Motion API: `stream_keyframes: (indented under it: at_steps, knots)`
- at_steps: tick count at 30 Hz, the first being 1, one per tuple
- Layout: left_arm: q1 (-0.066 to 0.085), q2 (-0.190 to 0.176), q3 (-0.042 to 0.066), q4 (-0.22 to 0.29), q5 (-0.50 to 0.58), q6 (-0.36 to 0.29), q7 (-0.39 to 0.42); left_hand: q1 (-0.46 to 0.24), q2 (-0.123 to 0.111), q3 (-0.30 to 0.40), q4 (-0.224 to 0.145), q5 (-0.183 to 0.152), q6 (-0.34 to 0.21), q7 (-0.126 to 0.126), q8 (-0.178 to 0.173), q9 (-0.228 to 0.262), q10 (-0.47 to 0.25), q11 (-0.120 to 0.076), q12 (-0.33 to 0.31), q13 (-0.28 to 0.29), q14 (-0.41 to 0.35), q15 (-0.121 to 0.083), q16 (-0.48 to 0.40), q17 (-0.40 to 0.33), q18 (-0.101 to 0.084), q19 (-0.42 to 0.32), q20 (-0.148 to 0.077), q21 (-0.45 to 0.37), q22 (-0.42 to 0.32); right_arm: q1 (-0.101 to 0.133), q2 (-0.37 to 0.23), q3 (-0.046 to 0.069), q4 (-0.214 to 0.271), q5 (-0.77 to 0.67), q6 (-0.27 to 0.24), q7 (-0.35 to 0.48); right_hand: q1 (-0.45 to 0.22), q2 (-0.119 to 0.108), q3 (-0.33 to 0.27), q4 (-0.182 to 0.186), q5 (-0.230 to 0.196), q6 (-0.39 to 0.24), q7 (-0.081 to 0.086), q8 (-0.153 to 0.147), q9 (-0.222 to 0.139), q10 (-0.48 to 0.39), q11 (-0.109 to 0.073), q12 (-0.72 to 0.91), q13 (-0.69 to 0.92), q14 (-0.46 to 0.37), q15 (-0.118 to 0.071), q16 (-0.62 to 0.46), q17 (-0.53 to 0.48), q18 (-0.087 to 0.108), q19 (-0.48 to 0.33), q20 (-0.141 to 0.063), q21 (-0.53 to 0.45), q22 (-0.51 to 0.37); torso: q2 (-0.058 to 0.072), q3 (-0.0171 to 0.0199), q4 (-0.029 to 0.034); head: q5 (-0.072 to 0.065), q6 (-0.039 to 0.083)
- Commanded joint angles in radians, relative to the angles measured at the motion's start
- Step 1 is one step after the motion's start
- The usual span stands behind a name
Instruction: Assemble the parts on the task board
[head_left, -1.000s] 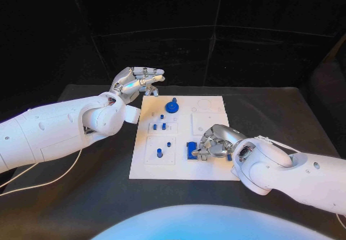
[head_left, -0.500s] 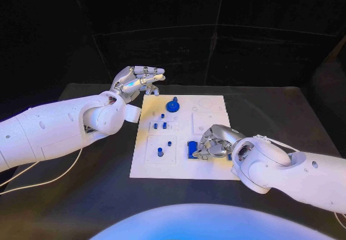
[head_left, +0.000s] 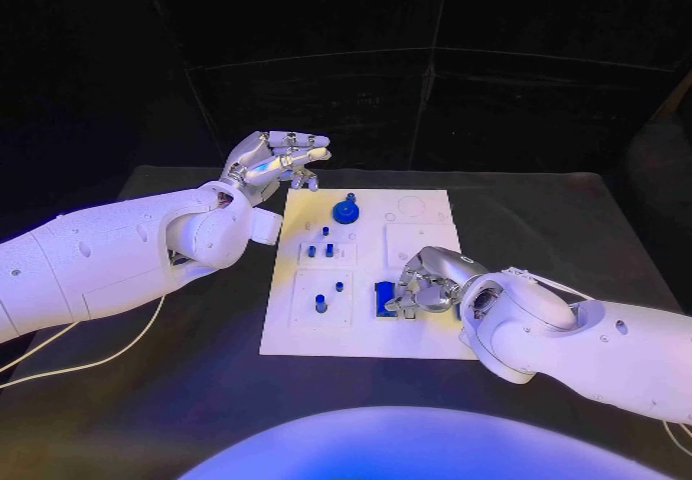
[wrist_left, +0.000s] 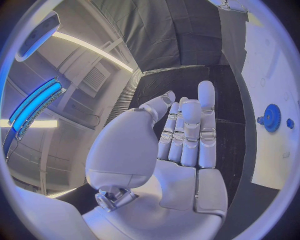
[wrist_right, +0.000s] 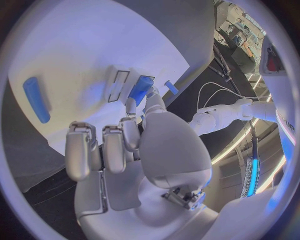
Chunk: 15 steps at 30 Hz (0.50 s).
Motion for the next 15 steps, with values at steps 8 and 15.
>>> stream_keyframes:
  at_steps: [8,15]
  knots:
    - [0.002,-0.002,0.001,0.003,0.002,0.009,0.004,0.005,0.007,-0.005,0.0,-0.003,-0.004,0.0,0.005,-0.001,-0.007,-0.001,0.005,-0.002,-0.008,-0.001,-0.004,-0.001,0.014,0.001,0.001,-0.005,-0.001,0.001,-0.008,0.001,0.005,-0.011,-0.027,0.004,-0.008,0.009,-0.015,-0.004,0.013,-0.006,-0.001,0.002,0.001,0.002,-0.009,-0.005,-0.006,0.061,-0.008,-0.003,0.03,-0.008,0.0,-0.006,-0.006,0.125,0.0,-0.0005,-0.0007,0.001,0.0]
    - [0.002,-0.005,0.001,0.004,0.002,0.009,0.004,0.005,0.007,-0.005,0.0,-0.003,-0.004,0.0,0.005,-0.001,-0.007,-0.001,0.005,-0.002,-0.008,-0.001,-0.004,-0.001,0.014,0.001,0.001,-0.005,-0.001,0.002,-0.07,0.001,0.047,0.026,-0.05,0.037,-0.023,0.008,-0.037,0.001,0.021,-0.075,0.027,-0.051,-0.022,-0.01,0.014,-0.024,-0.017,0.058,0.009,-0.012,0.015,-0.004,-0.012,0.006,-0.017,0.111,-0.001,-0.0006,-0.0017,-0.003,0.002]
